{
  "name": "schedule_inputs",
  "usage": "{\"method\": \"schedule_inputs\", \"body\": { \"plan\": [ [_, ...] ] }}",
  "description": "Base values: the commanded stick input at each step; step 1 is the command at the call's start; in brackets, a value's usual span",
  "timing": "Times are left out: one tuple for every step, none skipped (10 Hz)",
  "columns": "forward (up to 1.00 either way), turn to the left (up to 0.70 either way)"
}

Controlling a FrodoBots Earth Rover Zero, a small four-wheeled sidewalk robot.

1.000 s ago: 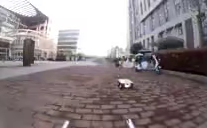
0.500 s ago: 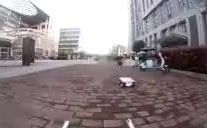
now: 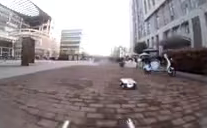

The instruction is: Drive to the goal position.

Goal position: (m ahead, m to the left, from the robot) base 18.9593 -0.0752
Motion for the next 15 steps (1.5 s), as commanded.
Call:
{"method": "schedule_inputs", "body": {
  "plan": [
    [0.70, -0.14],
    [0.70, -0.14],
    [0.70, -0.14],
    [0.70, -0.14],
    [0.70, -0.14],
    [0.70, -0.14],
    [0.70, -0.14],
    [0.70, -0.14],
    [0.70, -0.13],
    [0.70, -0.05],
    [0.70, 0.00],
    [0.70, 0.00],
    [0.70, 0.00],
    [0.70, 0.00],
    [0.70, 0.00]
  ]
}}
